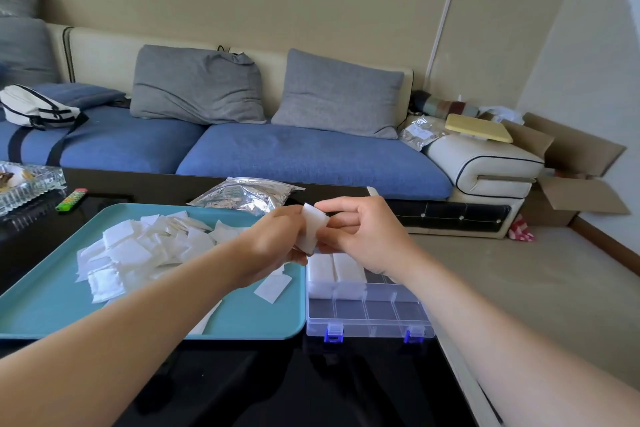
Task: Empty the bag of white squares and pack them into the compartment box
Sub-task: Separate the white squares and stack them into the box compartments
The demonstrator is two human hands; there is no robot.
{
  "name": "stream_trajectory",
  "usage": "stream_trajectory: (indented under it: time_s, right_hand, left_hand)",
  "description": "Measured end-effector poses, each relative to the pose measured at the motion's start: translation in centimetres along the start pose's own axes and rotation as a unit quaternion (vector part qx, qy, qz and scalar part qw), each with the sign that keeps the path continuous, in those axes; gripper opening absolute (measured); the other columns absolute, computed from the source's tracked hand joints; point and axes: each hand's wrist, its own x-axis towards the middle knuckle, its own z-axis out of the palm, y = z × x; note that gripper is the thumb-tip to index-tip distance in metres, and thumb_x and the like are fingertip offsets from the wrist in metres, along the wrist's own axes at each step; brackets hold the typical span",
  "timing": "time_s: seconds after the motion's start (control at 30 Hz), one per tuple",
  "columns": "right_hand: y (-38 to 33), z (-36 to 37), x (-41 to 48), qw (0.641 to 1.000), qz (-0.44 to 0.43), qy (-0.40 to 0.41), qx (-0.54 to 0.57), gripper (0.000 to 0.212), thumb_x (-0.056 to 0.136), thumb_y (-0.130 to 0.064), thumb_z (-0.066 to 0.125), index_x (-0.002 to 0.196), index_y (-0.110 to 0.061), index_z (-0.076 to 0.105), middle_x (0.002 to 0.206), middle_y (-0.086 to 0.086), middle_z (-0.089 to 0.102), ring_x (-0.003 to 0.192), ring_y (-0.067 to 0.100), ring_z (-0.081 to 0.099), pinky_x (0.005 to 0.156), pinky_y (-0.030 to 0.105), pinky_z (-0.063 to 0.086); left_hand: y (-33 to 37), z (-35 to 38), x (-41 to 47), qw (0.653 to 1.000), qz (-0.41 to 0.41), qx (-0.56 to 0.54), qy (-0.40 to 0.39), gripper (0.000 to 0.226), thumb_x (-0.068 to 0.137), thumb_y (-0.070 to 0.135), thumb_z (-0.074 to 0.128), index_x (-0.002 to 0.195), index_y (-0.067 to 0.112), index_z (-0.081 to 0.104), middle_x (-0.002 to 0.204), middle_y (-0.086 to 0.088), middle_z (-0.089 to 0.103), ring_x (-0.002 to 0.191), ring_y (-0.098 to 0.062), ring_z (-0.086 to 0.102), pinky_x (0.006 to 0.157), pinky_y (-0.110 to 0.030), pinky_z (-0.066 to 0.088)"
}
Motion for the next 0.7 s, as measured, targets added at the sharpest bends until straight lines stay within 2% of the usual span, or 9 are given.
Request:
stream_trajectory:
  time_s: [0.07, 0.1, 0.17, 0.27, 0.33, 0.43, 0.6, 0.7]
  right_hand:
    - [-0.2, 0.0, -0.1, 1.0, -0.001, -0.001, -0.02, 0.029, 0.094, 0.001, 0.075, 0.121, -0.008, 0.074, 0.099, 0.008, 0.082, 0.082, 0.015, 0.08, 0.072, -0.002, 0.047]
    - [-0.1, 0.0, 0.0, 1.0, 0.002, -0.002, -0.022, 0.027, 0.095, 0.001, 0.074, 0.12, -0.009, 0.075, 0.099, 0.007, 0.082, 0.081, 0.015, 0.08, 0.073, -0.001, 0.049]
    - [0.2, 0.2, 0.4, 1.0, 0.008, 0.004, -0.016, 0.025, 0.095, -0.003, 0.076, 0.116, -0.015, 0.077, 0.095, 0.004, 0.082, 0.08, 0.017, 0.08, 0.076, 0.011, 0.058]
    - [1.0, 0.8, 0.9, 1.0, 0.011, 0.014, -0.015, 0.024, 0.094, -0.006, 0.078, 0.105, -0.027, 0.078, 0.09, 0.002, 0.082, 0.081, 0.021, 0.081, 0.079, 0.031, 0.065]
    - [1.3, 1.1, 1.2, 1.0, 0.017, 0.02, -0.017, 0.026, 0.095, -0.003, 0.076, 0.107, -0.026, 0.078, 0.092, 0.002, 0.082, 0.083, 0.021, 0.081, 0.082, 0.039, 0.066]
    - [1.4, 1.2, 1.4, 1.0, 0.024, 0.014, -0.009, 0.025, 0.096, -0.002, 0.075, 0.116, -0.016, 0.079, 0.094, 0.003, 0.082, 0.085, 0.022, 0.08, 0.081, 0.039, 0.066]
    - [1.2, 1.1, 1.5, 0.999, 0.029, 0.004, 0.026, 0.031, 0.093, -0.001, 0.077, 0.124, -0.008, 0.075, 0.096, 0.008, 0.082, 0.085, 0.025, 0.08, 0.08, 0.038, 0.066]
    - [1.1, 0.8, 1.3, 0.999, 0.034, -0.011, 0.04, 0.032, 0.093, 0.002, 0.076, 0.123, -0.01, 0.075, 0.097, 0.009, 0.082, 0.088, 0.025, 0.08, 0.081, 0.036, 0.066]
  left_hand:
    - [-0.3, -0.1, 0.2, 1.0, -0.009, -0.004, 0.001, 0.037, 0.094, 0.005, 0.034, 0.117, -0.004, 0.062, 0.097, -0.017, 0.063, 0.085, -0.025, 0.055, 0.067, -0.034, 0.049]
    - [-0.3, -0.1, 0.3, 1.0, -0.01, -0.003, -0.002, 0.04, 0.09, 0.01, 0.038, 0.118, -0.002, 0.063, 0.098, -0.018, 0.063, 0.086, -0.026, 0.056, 0.067, -0.034, 0.049]
    - [-0.3, -0.2, 0.3, 1.0, -0.009, 0.009, -0.01, 0.041, 0.082, 0.018, 0.044, 0.113, 0.002, 0.066, 0.096, -0.016, 0.063, 0.086, -0.025, 0.056, 0.068, -0.035, 0.05]
    - [-0.7, -0.3, 0.7, 0.998, 0.004, 0.068, -0.008, 0.027, 0.098, 0.016, 0.047, 0.11, 0.006, 0.069, 0.09, -0.009, 0.064, 0.083, -0.02, 0.058, 0.07, -0.033, 0.052]
    - [-1.0, -0.5, 0.8, 0.995, 0.007, 0.098, 0.002, 0.031, 0.1, 0.011, 0.041, 0.115, 0.007, 0.067, 0.099, -0.015, 0.067, 0.086, -0.021, 0.06, 0.07, -0.032, 0.055]
    - [-1.3, -0.8, 0.9, 0.992, 0.005, 0.122, 0.011, 0.036, 0.097, 0.005, 0.036, 0.117, 0.007, 0.066, 0.11, -0.023, 0.068, 0.09, -0.024, 0.062, 0.07, -0.032, 0.056]
    - [-0.8, -0.7, 0.7, 0.997, 0.011, 0.071, 0.001, 0.039, 0.097, -0.003, 0.031, 0.115, -0.003, 0.066, 0.099, -0.021, 0.065, 0.087, -0.026, 0.06, 0.069, -0.034, 0.054]
    - [-0.7, -0.7, 0.6, 0.999, 0.013, 0.047, 0.002, 0.039, 0.098, -0.005, 0.029, 0.116, -0.005, 0.064, 0.099, -0.022, 0.064, 0.085, -0.028, 0.059, 0.07, -0.036, 0.054]
